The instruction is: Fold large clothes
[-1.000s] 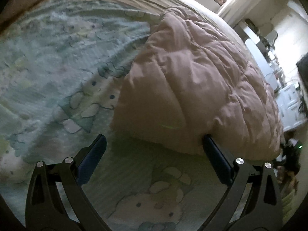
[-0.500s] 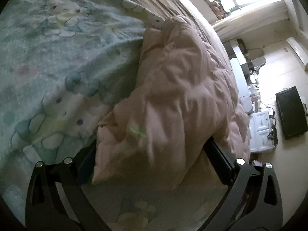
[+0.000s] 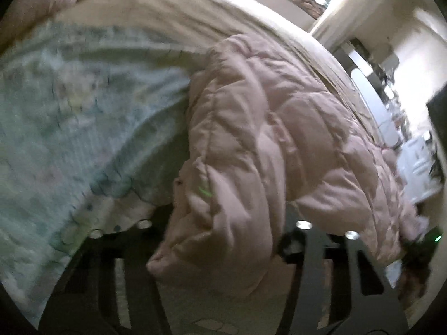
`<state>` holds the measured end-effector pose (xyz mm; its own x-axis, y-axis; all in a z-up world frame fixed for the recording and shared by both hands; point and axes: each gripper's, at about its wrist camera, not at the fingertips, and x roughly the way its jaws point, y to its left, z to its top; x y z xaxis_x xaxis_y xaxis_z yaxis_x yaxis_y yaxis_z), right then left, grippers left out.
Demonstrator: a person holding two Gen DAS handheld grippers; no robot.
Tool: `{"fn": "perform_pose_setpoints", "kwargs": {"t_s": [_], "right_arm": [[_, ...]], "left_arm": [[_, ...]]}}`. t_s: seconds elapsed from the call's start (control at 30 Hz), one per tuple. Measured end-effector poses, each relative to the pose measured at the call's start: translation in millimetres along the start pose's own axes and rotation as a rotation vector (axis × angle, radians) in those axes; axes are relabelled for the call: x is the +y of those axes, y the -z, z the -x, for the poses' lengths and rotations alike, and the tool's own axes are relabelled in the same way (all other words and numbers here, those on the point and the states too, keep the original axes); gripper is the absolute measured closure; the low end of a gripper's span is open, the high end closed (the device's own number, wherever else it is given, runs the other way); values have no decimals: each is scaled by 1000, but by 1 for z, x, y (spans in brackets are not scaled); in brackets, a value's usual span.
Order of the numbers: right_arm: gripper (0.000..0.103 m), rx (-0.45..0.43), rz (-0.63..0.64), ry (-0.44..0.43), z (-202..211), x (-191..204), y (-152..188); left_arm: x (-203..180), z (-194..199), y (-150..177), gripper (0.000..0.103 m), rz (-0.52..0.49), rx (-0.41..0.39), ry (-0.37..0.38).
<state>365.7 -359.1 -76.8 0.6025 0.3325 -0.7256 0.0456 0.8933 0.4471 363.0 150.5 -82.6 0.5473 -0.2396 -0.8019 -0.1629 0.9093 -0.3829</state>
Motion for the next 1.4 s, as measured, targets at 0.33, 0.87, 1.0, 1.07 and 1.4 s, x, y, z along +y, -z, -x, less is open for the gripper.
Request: {"fn": "perform_pose_setpoints", "kwargs": {"t_s": [0.33, 0.87, 1.0, 1.07, 1.4], "right_arm": [[77, -118, 248, 58, 44, 67, 5], [79, -139, 310, 37, 84, 98, 38], [79, -152, 321, 27, 98, 102, 52], [79, -158, 329, 19, 105, 103, 60], [79, -161, 326, 0, 132, 100, 103]], "left_arm": [[-25, 43, 3, 74, -140, -88, -57], [-10, 97, 49, 75, -182, -141, -36], [-5, 115, 62, 75, -187, -164, -25], [-2, 122, 69, 75, -186, -173, -21], [13, 150, 111, 75, -181, -196, -16]]}}
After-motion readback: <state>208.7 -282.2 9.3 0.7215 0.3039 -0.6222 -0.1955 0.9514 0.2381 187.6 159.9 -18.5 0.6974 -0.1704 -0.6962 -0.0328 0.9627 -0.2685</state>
